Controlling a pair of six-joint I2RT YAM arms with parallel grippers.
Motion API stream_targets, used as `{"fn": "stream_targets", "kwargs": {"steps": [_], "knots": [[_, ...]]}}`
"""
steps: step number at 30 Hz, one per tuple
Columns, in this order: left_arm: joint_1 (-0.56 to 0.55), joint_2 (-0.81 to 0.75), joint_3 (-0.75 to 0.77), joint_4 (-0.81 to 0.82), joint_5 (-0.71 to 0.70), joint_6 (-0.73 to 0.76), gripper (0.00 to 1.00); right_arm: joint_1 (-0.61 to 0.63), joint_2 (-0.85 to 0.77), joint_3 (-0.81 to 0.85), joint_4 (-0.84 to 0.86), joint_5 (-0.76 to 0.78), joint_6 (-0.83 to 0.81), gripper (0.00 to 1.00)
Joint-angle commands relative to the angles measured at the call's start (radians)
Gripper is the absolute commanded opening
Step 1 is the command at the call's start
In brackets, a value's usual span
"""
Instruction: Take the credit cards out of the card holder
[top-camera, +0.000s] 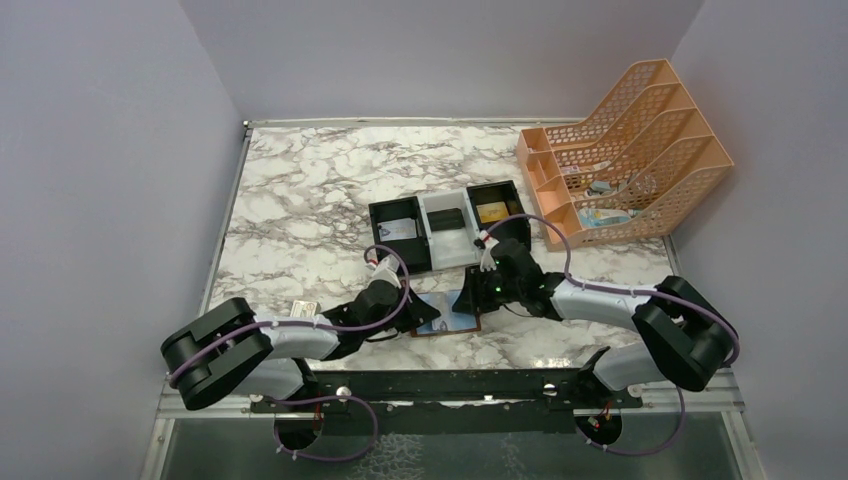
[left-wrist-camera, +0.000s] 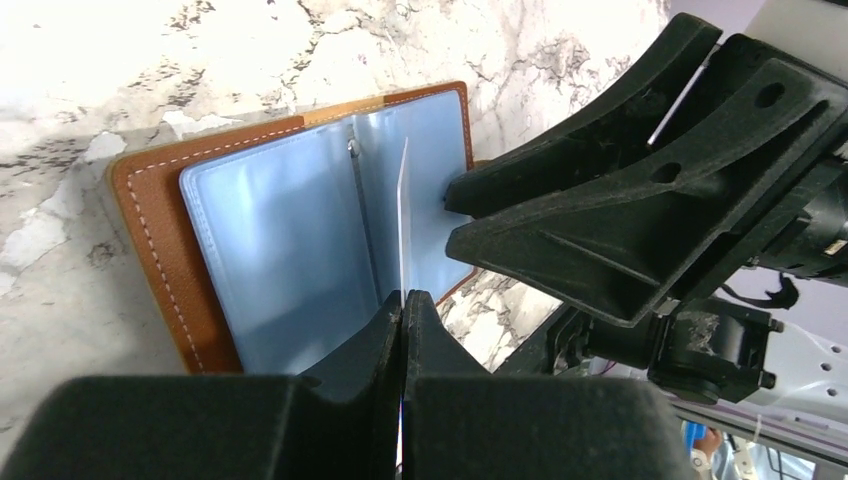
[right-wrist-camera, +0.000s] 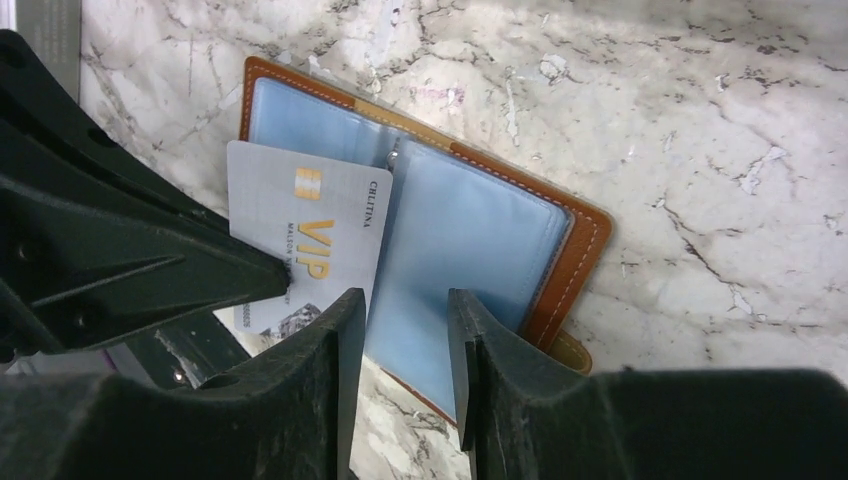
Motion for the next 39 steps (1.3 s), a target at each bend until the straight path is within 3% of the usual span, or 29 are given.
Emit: {"fn": "stream_targets", "kwargs": {"steps": [1, 10, 16, 22, 26, 30, 33, 39], "knots": [[-0.003, -0.059, 0.018, -0.117, -0.047, 0.044, 0.00, -0.009, -0.053, 0.015, 0.018, -0.065, -0.014, 0.39], [-0.001, -0.229, 0.063, -0.317, -0.093, 0.135, 0.00, -0.034, -0.150, -0.001, 0.012, -0.020, -0.001, 0.46], [0.009, -0.359, 0.095, -0.413, -0.093, 0.235, 0.00, -0.148, -0.237, -0.092, 0.115, -0.103, 0.045, 0.47], [0.147, -0.443, 0.023, -0.319, 0.118, 0.293, 0.00, -0.169, -0.287, -0.092, 0.097, -0.115, 0.046, 0.50], [0.187, -0.485, -0.013, -0.254, 0.214, 0.313, 0.00, -0.169, -0.305, -0.182, 0.312, -0.183, 0.149, 0.51], [0.190, -0.499, -0.027, -0.187, 0.279, 0.326, 0.00, -0.168, -0.231, -0.227, 0.486, -0.328, 0.225, 0.64], [0.192, -0.507, -0.052, -0.125, 0.296, 0.313, 0.00, -0.168, -0.136, -0.195, 0.551, -0.438, 0.261, 0.63], [0.194, -0.501, -0.060, -0.068, 0.341, 0.286, 0.00, -0.167, -0.029, -0.266, 0.931, -0.553, 0.411, 0.58]]}}
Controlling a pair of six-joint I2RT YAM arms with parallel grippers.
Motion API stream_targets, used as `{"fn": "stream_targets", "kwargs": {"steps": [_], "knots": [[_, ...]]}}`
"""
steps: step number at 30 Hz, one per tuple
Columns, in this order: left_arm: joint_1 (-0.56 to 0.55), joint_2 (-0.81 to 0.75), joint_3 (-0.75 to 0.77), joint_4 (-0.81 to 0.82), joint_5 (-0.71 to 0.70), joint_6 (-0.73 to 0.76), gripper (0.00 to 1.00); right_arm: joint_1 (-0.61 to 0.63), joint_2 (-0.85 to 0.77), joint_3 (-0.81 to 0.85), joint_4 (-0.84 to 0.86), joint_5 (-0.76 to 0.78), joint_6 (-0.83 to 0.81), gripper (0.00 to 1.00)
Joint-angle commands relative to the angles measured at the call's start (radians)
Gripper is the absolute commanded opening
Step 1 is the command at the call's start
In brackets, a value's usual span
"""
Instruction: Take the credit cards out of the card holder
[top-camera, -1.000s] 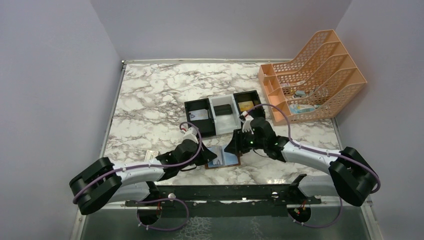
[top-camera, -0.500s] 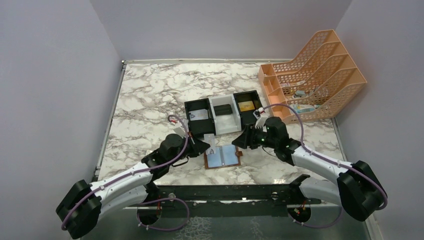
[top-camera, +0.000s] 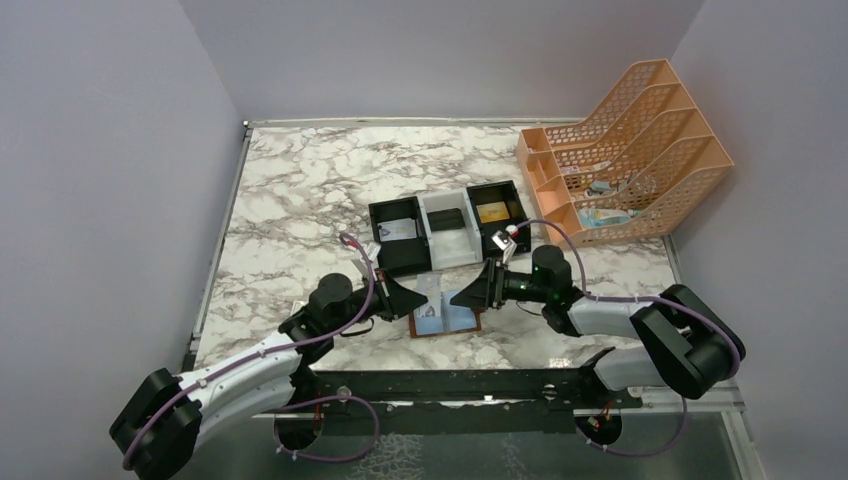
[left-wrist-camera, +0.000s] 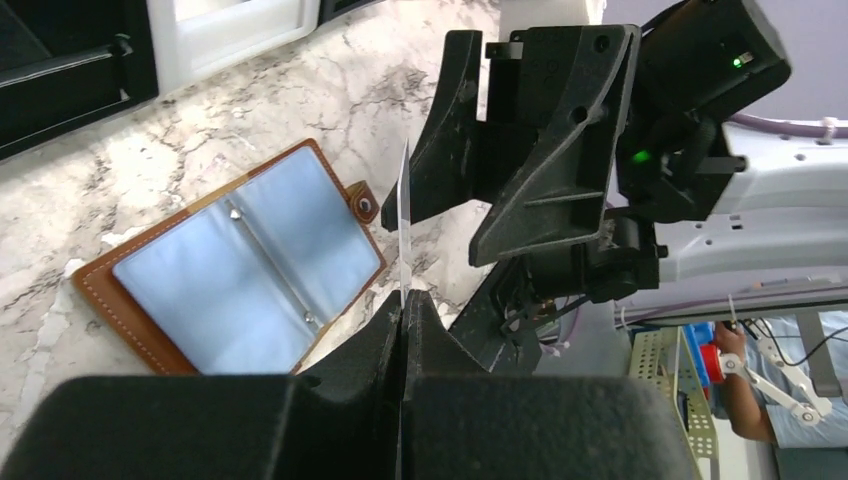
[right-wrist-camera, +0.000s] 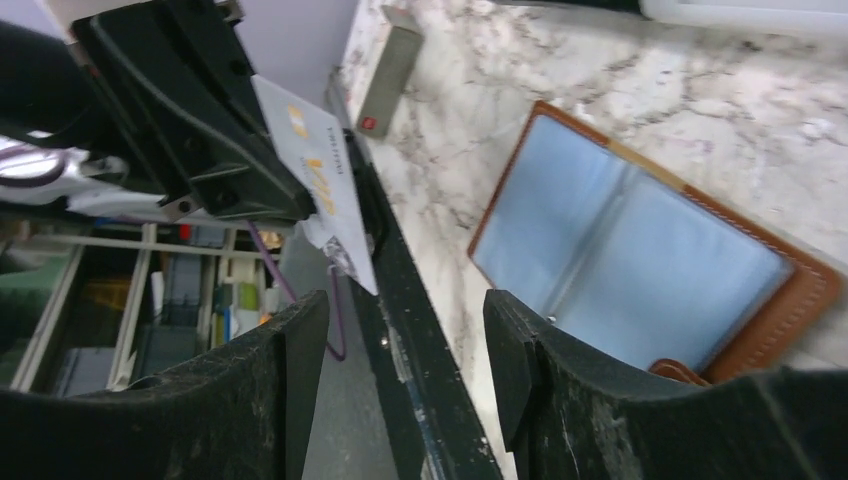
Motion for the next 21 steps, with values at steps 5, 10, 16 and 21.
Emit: {"fn": "stream_targets", "kwargs": {"steps": [5, 10, 16, 21], "knots": [[0.007, -0.001, -0.031, 0.141, 0.080, -0.048, 0.00, -0.001, 0.042, -0.055, 0.392, -0.104, 0.178, 0.56], [0.007, 0.019, -0.031, 0.209, 0.129, -0.078, 0.00, -0.001, 0.007, -0.047, 0.362, -0.079, 0.160, 0.54], [0.006, -0.004, -0.024, 0.240, 0.140, -0.091, 0.00, -0.001, 0.004, -0.015, 0.318, -0.102, 0.147, 0.52], [0.006, 0.028, -0.022, 0.262, 0.155, -0.087, 0.00, -0.001, -0.001, -0.025, 0.384, -0.116, 0.176, 0.45]]}}
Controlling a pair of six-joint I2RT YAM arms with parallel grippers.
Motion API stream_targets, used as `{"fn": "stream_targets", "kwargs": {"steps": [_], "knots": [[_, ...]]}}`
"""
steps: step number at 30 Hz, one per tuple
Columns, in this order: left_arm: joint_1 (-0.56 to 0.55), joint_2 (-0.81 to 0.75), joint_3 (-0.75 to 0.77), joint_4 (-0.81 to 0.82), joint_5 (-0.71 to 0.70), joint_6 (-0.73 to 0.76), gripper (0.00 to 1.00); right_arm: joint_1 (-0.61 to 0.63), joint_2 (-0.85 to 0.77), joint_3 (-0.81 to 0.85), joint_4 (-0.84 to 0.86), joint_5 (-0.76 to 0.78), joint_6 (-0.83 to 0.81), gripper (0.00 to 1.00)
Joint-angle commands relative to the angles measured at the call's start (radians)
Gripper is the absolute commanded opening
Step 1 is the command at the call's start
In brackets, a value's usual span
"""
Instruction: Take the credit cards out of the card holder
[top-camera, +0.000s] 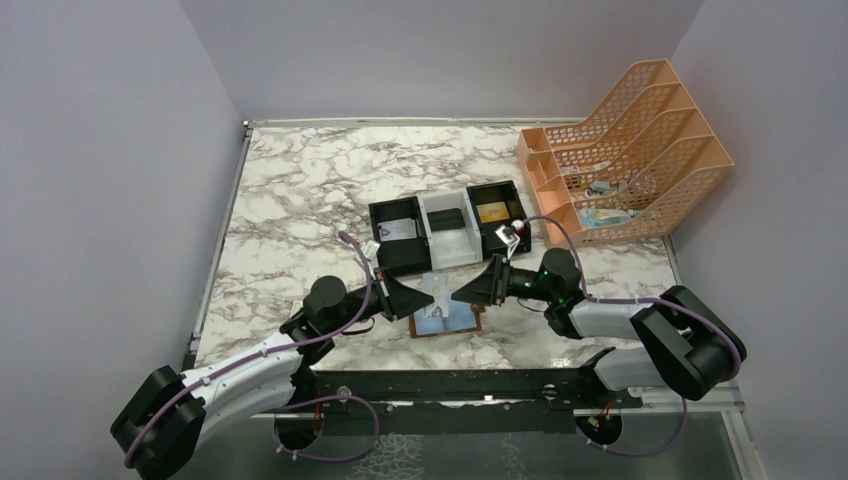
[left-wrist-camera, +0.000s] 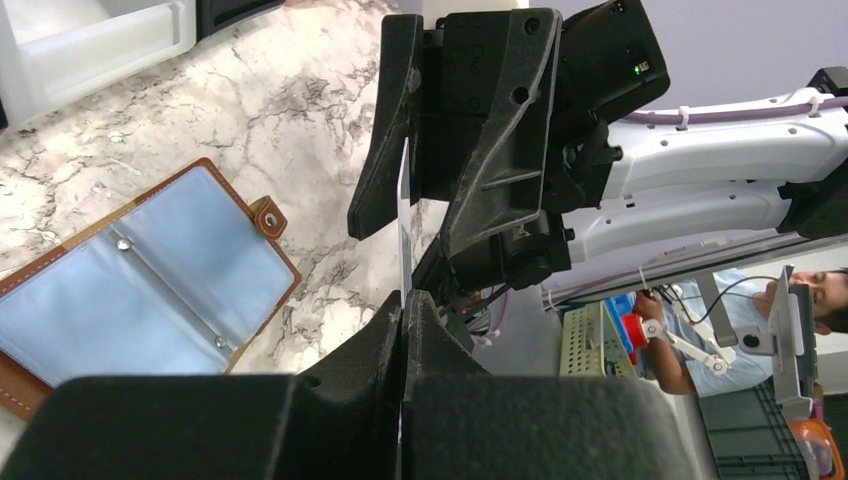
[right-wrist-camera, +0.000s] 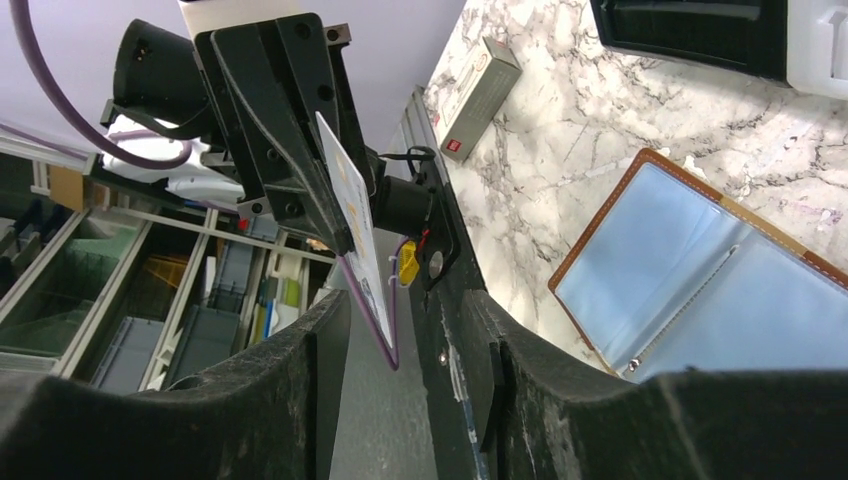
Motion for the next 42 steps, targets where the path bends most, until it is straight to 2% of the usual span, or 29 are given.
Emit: {"fn": "stream_targets", "kwargs": {"steps": [1, 7, 16, 23, 34, 37, 42], "knots": [[0.003, 0.031, 0.004, 0.083, 0.059, -0.007, 0.00, -0.001, -0.016, 0.015, 0.073, -0.038, 0.015, 0.44], [0.003, 0.087, 0.033, 0.166, 0.126, -0.012, 0.00, -0.001, -0.031, 0.026, 0.082, -0.053, 0.056, 0.39], [0.002, 0.127, 0.014, 0.297, 0.145, -0.062, 0.00, -0.002, -0.081, 0.031, 0.044, -0.073, 0.076, 0.38], [0.000, 0.178, 0.020, 0.388, 0.155, -0.087, 0.00, 0.000, -0.133, 0.045, 0.020, -0.084, 0.088, 0.30], [-0.008, 0.314, -0.012, 0.655, 0.165, -0.179, 0.00, 0.011, -0.117, 0.067, 0.032, -0.107, 0.102, 0.21], [-0.010, 0.323, -0.018, 0.684, 0.156, -0.191, 0.00, 0.011, -0.117, 0.064, 0.054, -0.107, 0.114, 0.16], [-0.013, 0.304, -0.028, 0.682, 0.139, -0.186, 0.00, 0.012, -0.114, 0.064, 0.077, -0.114, 0.137, 0.15]]}}
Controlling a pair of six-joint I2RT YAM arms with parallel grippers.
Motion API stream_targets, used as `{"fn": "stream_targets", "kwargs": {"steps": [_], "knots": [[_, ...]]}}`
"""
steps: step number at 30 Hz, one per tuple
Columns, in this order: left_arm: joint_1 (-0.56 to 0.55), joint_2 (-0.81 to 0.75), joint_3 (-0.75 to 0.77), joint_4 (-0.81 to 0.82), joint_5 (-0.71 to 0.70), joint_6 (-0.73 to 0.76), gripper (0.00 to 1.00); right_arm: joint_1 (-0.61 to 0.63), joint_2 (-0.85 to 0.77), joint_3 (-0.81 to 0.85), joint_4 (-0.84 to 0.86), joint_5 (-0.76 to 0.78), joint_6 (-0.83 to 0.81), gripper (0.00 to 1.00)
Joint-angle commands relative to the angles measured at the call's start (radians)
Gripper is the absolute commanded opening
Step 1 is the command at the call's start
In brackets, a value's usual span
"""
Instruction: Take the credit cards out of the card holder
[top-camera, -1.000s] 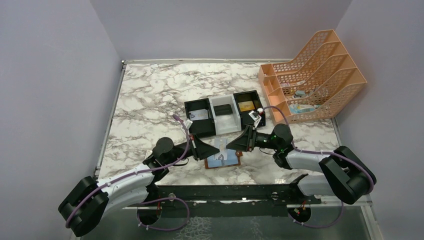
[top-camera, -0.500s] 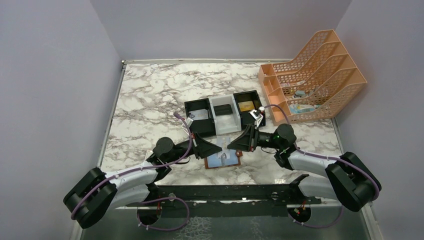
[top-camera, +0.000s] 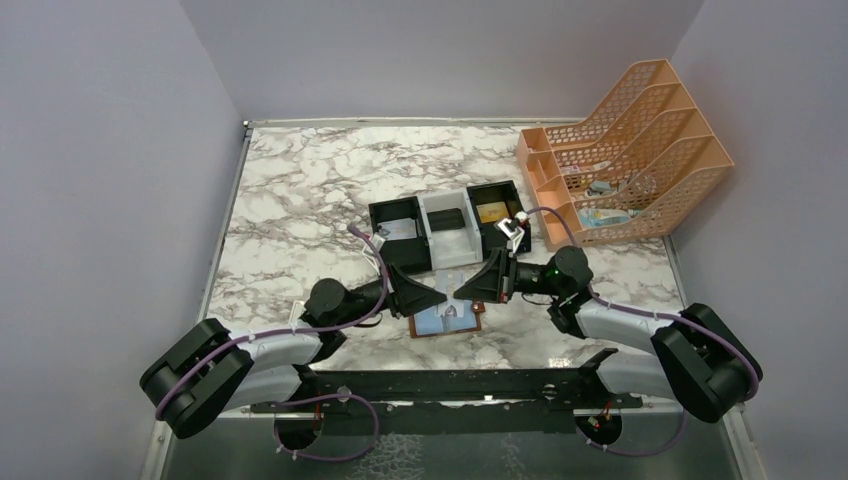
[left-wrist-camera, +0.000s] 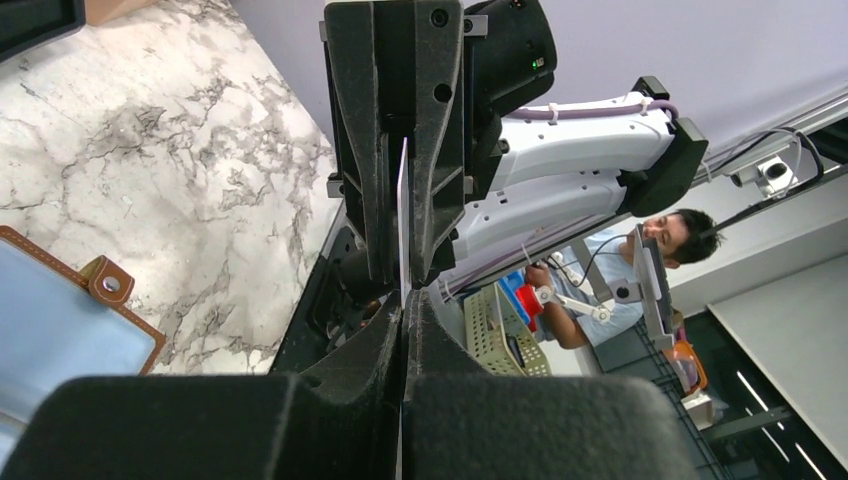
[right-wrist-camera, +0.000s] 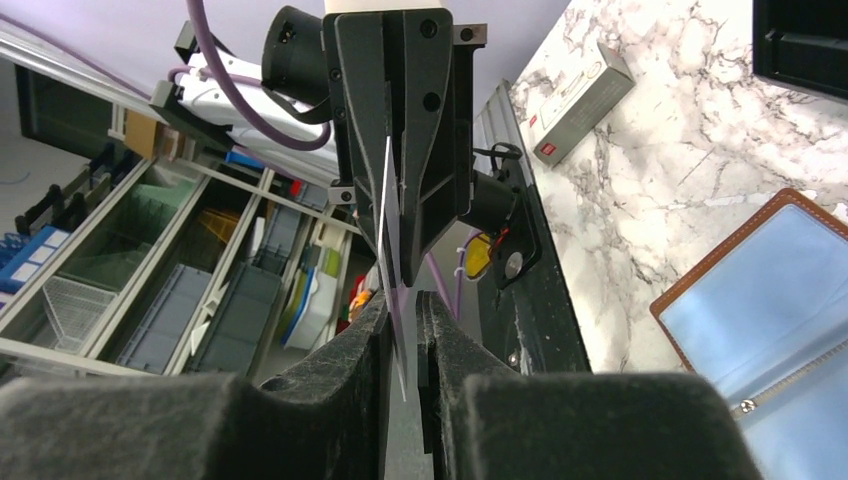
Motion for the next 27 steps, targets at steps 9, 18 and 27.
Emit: {"fn": "stream_targets", "kwargs": {"steps": [9, 18, 27], "knots": [[-0.012, -0.004, -0.006, 0.075, -0.002, -0.008, 0.00, 0.026, 0.027, 0.069, 0.051, -0.040, 0.062, 0.13], [-0.022, -0.038, -0.023, 0.074, -0.038, -0.004, 0.00, 0.049, 0.011, 0.070, -0.025, -0.026, 0.024, 0.11], [-0.023, -0.083, -0.040, 0.039, -0.057, 0.006, 0.00, 0.049, -0.022, 0.055, -0.046, -0.023, 0.030, 0.10]]}}
